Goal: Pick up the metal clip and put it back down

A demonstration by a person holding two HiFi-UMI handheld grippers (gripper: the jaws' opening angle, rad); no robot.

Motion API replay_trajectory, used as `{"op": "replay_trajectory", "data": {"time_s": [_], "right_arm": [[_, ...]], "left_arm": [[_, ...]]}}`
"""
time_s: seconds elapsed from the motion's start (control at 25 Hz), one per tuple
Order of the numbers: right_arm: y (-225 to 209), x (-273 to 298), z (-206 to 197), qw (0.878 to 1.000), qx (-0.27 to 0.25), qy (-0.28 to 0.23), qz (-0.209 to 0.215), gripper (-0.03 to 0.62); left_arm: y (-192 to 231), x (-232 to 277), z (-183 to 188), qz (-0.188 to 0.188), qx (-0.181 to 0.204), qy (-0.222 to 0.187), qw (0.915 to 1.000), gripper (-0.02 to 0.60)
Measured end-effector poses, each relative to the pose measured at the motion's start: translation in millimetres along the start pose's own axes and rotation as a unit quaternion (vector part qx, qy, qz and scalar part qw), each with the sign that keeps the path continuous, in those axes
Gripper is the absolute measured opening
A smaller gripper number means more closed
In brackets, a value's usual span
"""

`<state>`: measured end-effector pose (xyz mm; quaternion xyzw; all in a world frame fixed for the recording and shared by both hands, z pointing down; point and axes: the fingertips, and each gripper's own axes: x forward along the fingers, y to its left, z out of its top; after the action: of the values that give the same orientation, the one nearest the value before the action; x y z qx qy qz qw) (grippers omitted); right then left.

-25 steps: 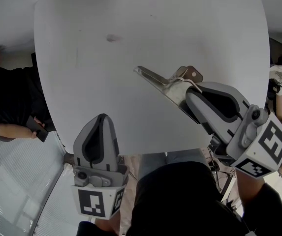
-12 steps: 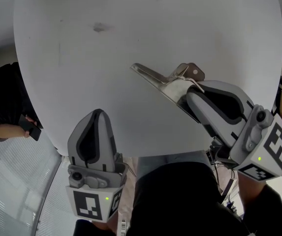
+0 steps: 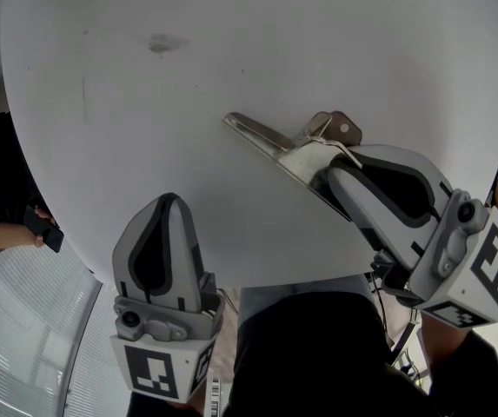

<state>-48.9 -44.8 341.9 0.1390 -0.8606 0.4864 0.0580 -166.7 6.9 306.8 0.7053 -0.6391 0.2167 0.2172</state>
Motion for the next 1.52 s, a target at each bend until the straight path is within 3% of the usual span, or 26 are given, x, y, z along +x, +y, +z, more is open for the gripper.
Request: {"op": "replay_trajectory", "data": {"time_s": [0.56,0.76,1.52], "right_arm": [[6,16,16,0.998,-0.050,-0.003,0.033,0.038],[2,5,3,0.999,-0.045,0.001,0.025,0.038],[-1,-4,-7,0.999,-0.037,0.020,0.019,0.038]], "left_arm": [[-3,4,-4,-0.005,-0.002,0.005,1.0000,0.018],[-4,7,3,-0.008,0.004,-0.010,0.9999,0.018],[-6,5,0,-0.007,-0.005,0.015,0.9998,0.018]]}}
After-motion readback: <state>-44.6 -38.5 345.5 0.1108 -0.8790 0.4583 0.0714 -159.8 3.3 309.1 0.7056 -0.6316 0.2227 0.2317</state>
